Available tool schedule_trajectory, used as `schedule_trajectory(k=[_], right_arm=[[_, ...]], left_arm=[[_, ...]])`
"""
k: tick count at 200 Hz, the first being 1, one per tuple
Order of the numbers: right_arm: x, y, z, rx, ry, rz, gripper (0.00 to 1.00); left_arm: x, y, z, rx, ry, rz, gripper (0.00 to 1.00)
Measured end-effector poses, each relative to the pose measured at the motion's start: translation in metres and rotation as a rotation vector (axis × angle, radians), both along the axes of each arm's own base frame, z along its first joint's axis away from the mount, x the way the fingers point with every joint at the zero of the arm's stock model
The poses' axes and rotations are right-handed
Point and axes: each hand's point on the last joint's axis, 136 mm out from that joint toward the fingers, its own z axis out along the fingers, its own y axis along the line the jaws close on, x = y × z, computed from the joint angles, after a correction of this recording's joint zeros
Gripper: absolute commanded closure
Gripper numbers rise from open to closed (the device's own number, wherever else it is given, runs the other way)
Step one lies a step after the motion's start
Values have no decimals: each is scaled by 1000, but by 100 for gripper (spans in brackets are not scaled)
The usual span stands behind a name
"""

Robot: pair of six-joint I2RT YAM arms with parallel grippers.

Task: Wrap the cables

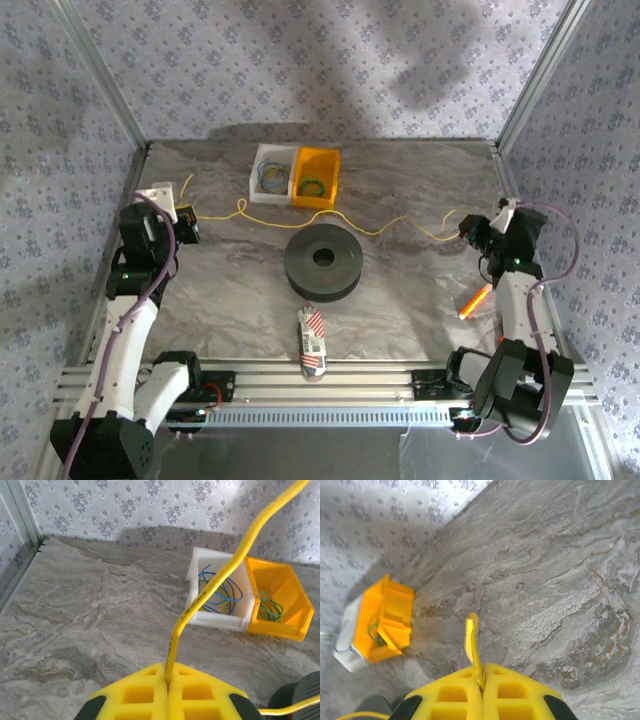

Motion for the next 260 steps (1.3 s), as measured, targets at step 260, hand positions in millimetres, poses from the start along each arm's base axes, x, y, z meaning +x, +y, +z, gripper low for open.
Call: schedule_trajectory(k=[260], right_arm=[[28, 81, 19, 5, -167, 69, 100]], left_arm=[[30, -95, 42, -352, 2, -282, 100]])
